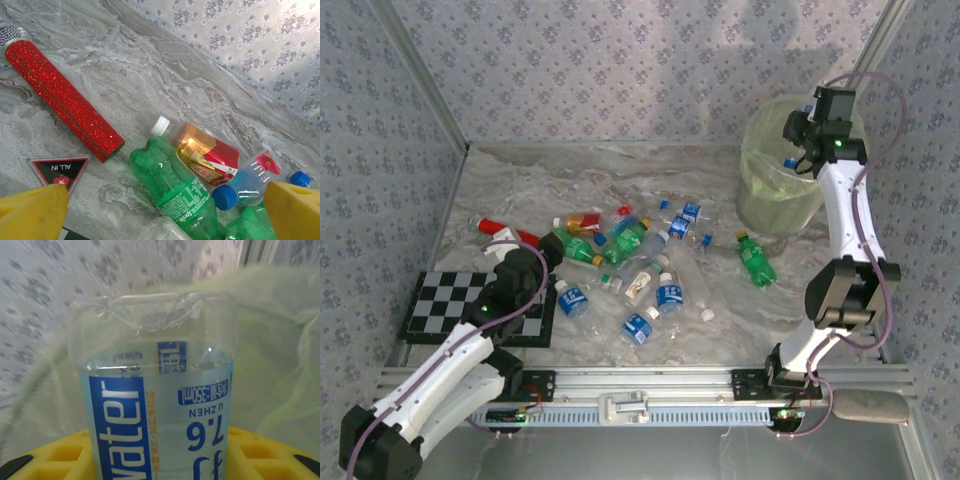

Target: Put the plastic bottles in the bin

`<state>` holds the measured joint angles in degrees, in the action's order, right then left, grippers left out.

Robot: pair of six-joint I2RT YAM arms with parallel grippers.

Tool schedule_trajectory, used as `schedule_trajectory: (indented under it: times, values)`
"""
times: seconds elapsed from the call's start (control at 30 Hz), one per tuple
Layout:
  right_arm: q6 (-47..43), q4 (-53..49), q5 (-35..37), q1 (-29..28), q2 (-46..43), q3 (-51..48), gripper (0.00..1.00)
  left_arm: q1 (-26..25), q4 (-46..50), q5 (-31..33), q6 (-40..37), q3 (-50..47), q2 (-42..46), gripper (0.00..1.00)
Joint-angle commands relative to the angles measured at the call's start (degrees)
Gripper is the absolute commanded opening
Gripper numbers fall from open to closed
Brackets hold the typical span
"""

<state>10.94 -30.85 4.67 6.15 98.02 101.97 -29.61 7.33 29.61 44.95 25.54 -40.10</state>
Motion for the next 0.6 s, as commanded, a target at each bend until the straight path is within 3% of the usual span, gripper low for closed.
schedule_trajectory:
  times: [0.0, 0.33, 0.57]
  values:
    - [0.3, -7.4, -1.9, 0.6, 3.4, 4.3, 0.49, 0.5, 1.8, -0.2, -1.7, 1.4, 0.7, 1.0]
    - [1.5, -13.7, -3.1, 1.0, 9.8, 8.9, 0.54, 0.9, 1.9, -1.5, -1.7, 1.7, 0.5, 1.0]
    - [2.0, -14.2, -3.1, 1.0, 8.7, 11.4, 0.72, 1.0, 2.1, -1.8, -1.7, 1.8, 0.5, 1.0]
